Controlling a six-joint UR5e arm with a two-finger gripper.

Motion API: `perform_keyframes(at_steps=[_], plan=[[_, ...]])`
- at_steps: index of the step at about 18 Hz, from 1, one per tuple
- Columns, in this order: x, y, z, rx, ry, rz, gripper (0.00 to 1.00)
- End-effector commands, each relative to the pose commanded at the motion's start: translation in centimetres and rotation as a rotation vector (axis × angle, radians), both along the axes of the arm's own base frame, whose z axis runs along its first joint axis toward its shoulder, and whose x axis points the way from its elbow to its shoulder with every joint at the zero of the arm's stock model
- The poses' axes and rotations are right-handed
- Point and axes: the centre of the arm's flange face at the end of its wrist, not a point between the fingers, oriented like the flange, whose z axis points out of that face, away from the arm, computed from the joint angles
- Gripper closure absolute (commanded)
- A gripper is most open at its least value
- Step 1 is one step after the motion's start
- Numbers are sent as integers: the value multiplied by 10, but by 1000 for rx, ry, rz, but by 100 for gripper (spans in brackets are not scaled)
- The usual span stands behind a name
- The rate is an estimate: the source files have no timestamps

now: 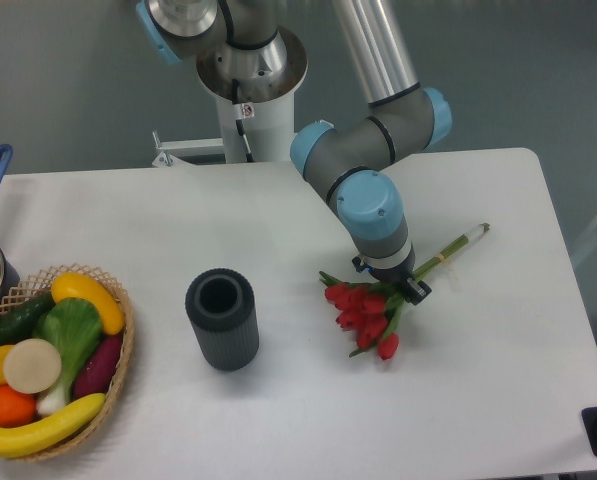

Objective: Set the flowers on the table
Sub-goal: 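Lower the tulips and lay them flat on the table, then open the gripper and raise it away from the tulips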

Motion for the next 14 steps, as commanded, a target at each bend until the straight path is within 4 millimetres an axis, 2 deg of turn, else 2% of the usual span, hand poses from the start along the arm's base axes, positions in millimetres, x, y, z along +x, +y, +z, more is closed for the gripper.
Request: perform_keyframes(at_steps=[1, 3, 5, 7, 9, 14], plan=[[-1, 2, 12, 37, 6, 3, 0], [-11, 14, 50, 148, 36, 32, 0], [-17, 15, 72, 179, 59, 44, 0], [-19, 6, 94, 206, 83, 57, 0], [-18, 4, 101, 232, 69, 56, 0], [-25, -37, 161, 302, -23, 25, 0]])
